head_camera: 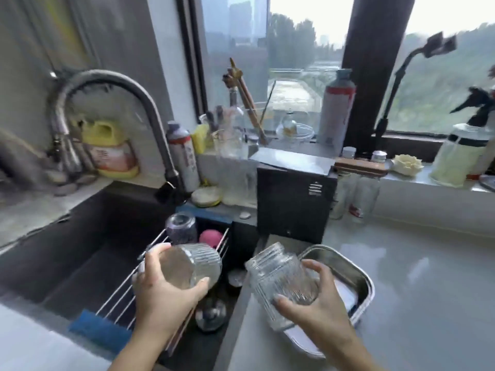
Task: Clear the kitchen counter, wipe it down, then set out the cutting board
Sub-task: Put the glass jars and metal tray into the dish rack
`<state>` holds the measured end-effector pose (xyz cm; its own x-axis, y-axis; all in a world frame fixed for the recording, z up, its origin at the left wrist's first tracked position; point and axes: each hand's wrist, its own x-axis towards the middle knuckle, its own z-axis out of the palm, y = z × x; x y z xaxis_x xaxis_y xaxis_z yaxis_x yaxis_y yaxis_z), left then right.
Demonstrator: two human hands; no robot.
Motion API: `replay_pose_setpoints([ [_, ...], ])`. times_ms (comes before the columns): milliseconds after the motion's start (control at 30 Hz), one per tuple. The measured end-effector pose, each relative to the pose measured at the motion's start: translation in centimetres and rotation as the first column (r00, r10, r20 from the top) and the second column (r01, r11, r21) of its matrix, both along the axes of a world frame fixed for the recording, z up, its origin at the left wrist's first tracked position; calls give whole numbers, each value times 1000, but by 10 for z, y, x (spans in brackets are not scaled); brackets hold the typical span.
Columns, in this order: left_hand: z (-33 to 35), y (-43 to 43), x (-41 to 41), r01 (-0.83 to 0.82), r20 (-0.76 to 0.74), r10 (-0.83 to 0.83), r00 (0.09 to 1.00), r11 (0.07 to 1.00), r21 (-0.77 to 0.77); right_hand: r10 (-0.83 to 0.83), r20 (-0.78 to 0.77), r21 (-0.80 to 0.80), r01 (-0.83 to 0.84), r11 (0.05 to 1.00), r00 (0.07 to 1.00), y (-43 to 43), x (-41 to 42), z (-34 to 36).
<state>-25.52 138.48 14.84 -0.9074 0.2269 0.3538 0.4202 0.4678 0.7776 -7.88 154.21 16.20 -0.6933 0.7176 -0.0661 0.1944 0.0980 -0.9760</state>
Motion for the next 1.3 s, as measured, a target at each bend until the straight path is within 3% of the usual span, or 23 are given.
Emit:
replay_pose_setpoints([
  [167,-22,-59,-68,-113,104,130,986,981,-158,141,128,7,-143,990,982,-23,-92,-4],
  [333,-53,-69,-102,-91,149,142,979,948,-304,193,299,22,-209,978,935,-29,-159,-17],
  [467,-68,-61,-113,-77,176,141,974,942,-326,164,398,201,-261,944,903,-31,-208,-32],
  [633,-81,-52,-118,-56,209,137,968,934,-354,100,552,406,-371,835,828,-42,-266,-47],
  [833,-95,-51,-124,-82,197,162,967,928,-362,133,573,503,-475,722,809,-48,-310,-63],
  [1067,-102,-49,-128,-106,177,182,967,923,-370,209,611,591,-615,522,764,-56,-329,-79],
  [1300,-105,-47,-131,-118,171,187,967,928,-353,283,549,642,-613,460,787,-58,-334,-88],
])
